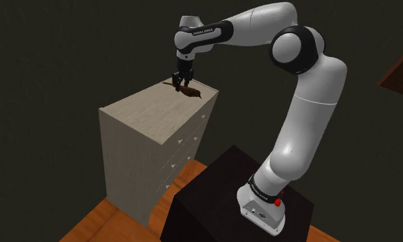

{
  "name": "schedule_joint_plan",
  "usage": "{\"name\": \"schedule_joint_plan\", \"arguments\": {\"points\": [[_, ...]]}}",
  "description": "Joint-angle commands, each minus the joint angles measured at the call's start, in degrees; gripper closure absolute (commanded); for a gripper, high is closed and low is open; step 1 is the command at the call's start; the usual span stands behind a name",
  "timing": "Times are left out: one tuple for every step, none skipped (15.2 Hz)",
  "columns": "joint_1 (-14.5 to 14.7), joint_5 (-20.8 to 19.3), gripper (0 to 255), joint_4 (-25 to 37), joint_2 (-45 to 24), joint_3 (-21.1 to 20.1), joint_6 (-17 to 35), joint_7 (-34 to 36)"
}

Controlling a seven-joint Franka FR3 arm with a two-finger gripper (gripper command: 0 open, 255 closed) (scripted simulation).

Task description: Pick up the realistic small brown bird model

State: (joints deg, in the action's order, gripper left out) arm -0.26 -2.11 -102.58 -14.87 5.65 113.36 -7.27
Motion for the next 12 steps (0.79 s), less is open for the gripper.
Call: {"name": "schedule_joint_plan", "arguments": {"points": [[0.00, 0.01, 255, -0.02, -0.03, 0.00, -0.02, 0.01], [0.00, 0.01, 255, -0.17, 0.01, 0.00, 0.09, 0.00], [0.01, -0.01, 255, 0.27, 0.26, 0.00, -0.60, -0.02], [0.01, -0.02, 255, 0.72, 0.50, 0.01, -1.29, -0.04], [0.02, -0.03, 255, 1.18, 0.74, 0.01, -1.99, -0.06], [0.03, -0.04, 255, 1.69, 0.94, 0.02, -2.69, -0.08], [0.03, -0.05, 255, 2.19, 1.14, 0.02, -3.40, -0.10], [0.04, -0.06, 255, 2.71, 1.34, 0.02, -4.11, -0.13], [0.04, -0.07, 255, 3.24, 1.52, 0.03, -4.82, -0.15], [0.05, -0.08, 255, 3.78, 1.69, 0.03, -5.53, -0.17], [0.05, -0.09, 255, 4.34, 1.85, 0.04, -6.25, -0.20], [0.06, -0.09, 255, 4.91, 2.00, 0.04, -6.97, -0.23]]}}
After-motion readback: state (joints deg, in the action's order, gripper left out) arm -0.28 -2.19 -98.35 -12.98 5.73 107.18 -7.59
